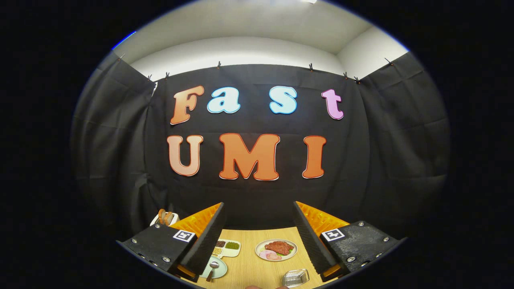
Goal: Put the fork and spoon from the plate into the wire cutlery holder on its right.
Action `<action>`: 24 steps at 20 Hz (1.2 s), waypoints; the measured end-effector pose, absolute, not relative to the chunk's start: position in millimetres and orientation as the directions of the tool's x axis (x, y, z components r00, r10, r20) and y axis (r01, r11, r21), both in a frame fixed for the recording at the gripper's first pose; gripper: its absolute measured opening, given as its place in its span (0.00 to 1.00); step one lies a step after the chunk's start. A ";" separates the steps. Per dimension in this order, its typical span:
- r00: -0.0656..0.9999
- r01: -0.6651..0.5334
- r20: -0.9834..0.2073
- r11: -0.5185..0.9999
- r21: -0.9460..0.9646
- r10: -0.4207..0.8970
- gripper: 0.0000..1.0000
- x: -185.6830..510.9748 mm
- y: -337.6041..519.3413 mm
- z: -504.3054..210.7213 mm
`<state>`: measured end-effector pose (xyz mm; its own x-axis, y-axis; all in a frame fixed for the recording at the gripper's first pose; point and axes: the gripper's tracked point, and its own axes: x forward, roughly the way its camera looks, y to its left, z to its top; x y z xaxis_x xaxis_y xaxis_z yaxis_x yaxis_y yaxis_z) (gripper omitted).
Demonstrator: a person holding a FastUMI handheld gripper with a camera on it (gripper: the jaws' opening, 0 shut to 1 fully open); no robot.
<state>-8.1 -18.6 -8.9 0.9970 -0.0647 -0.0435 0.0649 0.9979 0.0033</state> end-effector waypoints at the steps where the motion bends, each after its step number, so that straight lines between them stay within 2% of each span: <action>1: 0.997 0.064 -0.045 0.998 0.000 -0.064 0.98 -7.8 -17.1 -9.8; 6: 0.994 0.015 -0.108 1.000 -0.003 -0.015 0.99 -5.0 8.1 -34.7; 13: 0.934 -0.083 -0.348 0.997 0.006 0.080 0.99 2.4 51.3 -101.9; 19: 0.765 -0.200 -0.608 0.976 0.091 0.214 0.99 4.1 108.2 -189.6; 24: 0.613 -0.240 -0.758 0.967 0.088 0.221 0.97 9.2 136.1 -258.7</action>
